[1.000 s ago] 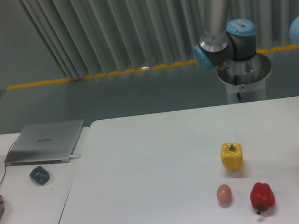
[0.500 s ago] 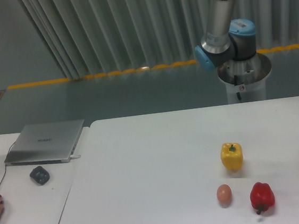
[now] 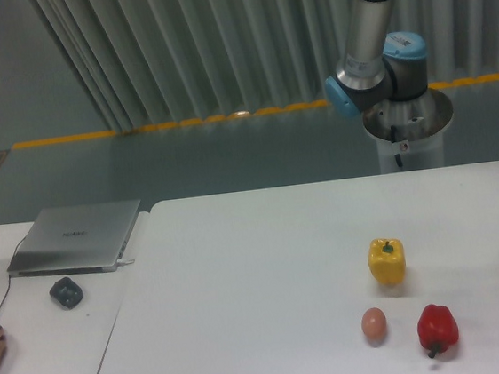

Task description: Place the green peppers in a basket

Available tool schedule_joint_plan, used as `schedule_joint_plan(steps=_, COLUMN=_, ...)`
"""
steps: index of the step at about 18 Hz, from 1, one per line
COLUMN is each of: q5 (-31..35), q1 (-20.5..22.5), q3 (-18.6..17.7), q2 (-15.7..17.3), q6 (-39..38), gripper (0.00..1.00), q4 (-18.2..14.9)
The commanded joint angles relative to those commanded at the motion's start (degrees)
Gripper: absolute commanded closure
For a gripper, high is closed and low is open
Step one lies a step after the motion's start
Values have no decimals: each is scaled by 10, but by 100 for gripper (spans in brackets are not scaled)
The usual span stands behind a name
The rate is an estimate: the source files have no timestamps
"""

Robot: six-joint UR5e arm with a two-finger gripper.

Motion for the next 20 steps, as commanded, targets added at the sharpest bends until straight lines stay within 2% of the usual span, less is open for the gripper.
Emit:
schedule_joint_plan(steps=4, q5=-34, q1=-3, q3=0, q2=3, q6=-14, gripper=0, q4=-1)
schedule_joint_plan(steps=11, q5=-37, q1=-30, q3=1, q2=10, q6=-67, gripper=0, q4=-7)
schedule_joint_plan(steps=14, q5=-60, q1=-33, q3=0, q2=15, q6=-80, gripper=0, q4=-10)
schedule_joint_plan(steps=17, q5=-76, q1=-42, q3=0, q2=19, q6=-119, gripper=0, q4=-23)
schedule_joint_plan(steps=20, q5=-76, q1=-59, q3=-16, q2=35, q6=-120, gripper=0, q4=-38)
